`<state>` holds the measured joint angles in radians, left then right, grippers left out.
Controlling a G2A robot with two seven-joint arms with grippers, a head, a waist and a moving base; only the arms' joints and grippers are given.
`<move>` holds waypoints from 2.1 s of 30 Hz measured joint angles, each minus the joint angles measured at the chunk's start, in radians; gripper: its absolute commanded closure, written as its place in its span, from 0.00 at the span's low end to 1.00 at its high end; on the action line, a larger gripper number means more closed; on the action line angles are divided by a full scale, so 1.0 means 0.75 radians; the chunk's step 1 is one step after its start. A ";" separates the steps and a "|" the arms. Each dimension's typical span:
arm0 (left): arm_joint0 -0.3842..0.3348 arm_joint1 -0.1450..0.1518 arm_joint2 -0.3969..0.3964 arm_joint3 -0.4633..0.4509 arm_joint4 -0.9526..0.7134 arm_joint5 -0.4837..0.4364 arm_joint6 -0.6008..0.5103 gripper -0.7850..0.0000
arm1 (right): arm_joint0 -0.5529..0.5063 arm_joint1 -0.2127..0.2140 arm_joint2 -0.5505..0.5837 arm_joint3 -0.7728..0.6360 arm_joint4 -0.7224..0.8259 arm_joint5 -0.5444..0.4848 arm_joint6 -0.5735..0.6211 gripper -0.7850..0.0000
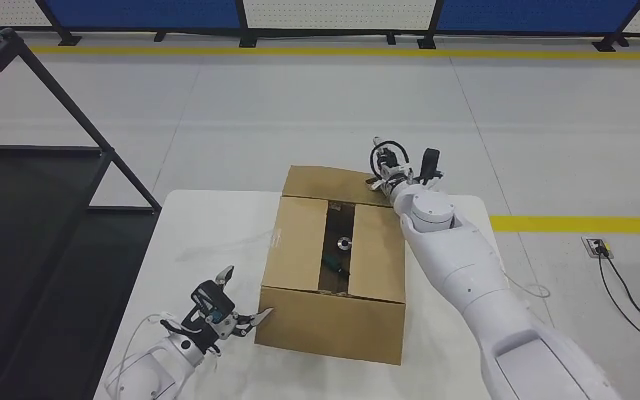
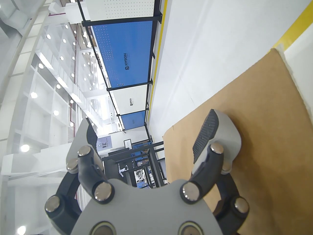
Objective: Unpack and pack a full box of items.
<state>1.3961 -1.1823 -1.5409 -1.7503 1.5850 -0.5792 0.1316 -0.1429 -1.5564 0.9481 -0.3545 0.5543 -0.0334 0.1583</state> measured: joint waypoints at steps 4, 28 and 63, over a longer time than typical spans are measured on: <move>0.015 0.006 -0.022 -0.034 -0.024 -0.016 0.013 0.00 | -0.021 0.027 0.041 -0.026 -0.003 -0.068 0.115 0.00; 0.071 0.018 -0.181 -0.095 -0.399 0.061 0.026 0.00 | -0.335 0.245 0.231 -0.660 -0.308 -0.073 1.121 0.00; -0.079 0.016 -0.014 0.122 -0.274 0.225 -0.213 0.00 | -0.325 0.215 0.052 -0.753 -0.502 0.113 1.053 0.00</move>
<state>1.3365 -1.1707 -1.5511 -1.6589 1.3791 -0.4104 -0.0282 -0.3868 -1.3955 0.9874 -0.9189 0.1776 0.0516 0.9480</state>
